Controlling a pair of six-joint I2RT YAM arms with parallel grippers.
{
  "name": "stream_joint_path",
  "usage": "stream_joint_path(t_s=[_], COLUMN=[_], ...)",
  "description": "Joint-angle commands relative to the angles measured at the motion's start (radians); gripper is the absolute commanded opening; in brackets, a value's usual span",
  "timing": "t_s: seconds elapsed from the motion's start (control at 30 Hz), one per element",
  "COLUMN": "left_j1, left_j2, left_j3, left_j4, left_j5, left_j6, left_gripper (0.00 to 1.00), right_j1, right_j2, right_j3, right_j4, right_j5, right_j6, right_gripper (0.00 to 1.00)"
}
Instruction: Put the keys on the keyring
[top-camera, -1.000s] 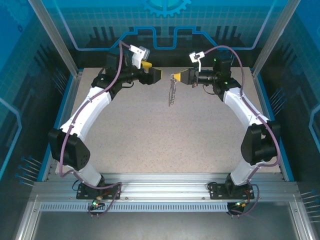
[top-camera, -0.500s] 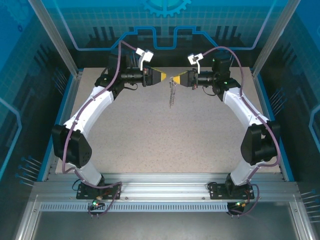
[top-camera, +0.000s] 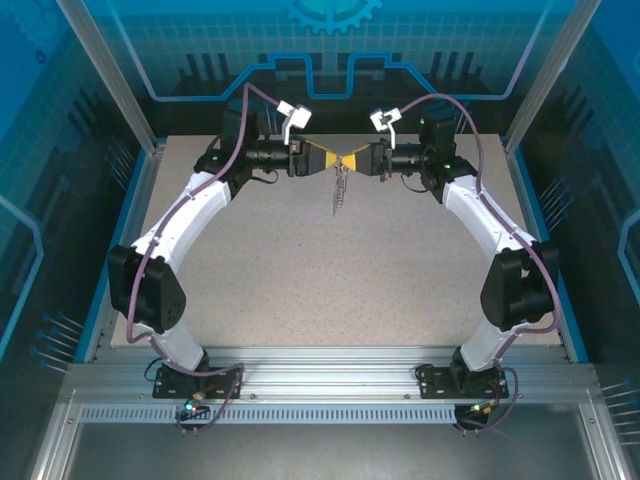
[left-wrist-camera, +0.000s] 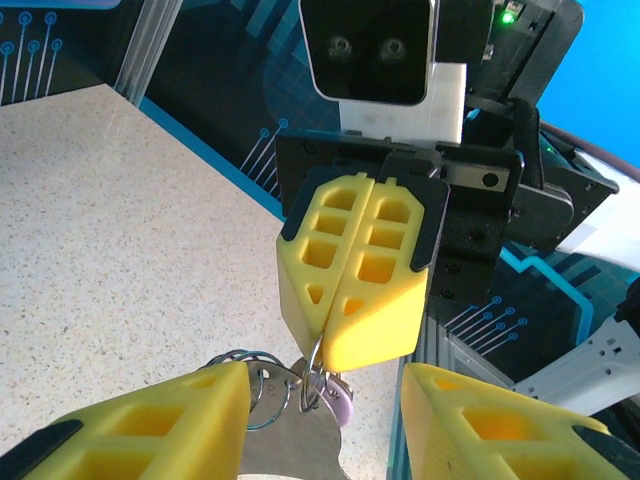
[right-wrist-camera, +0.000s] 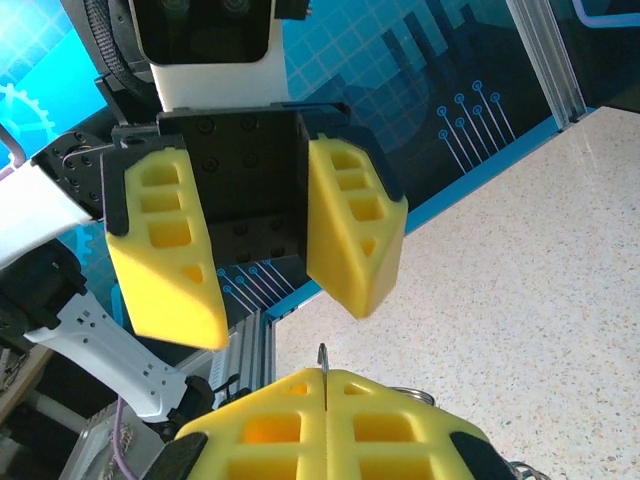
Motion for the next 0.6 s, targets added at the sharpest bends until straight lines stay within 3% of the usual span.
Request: stream_joint_path(t_s=[0.0, 0.57], left_j1=[-0.012, -0.037], left_j2=[0.017, 0.033], left_j3=[0.019, 0.051], left_j4=[-0.036, -0.045], left_j5=[0.027, 0.019], left_j6=[0.038, 0.058], left_gripper=[0.46, 0.35], right_j1=[0.011, 0.013], right_j2=[-0.033, -0.029], right_j3=[0.006, 0.003], right_j4=[0.019, 0.009], right_j5=[-0.021, -0.016], right_j6=[0.001, -0.011], right_gripper=[0.0, 0.0])
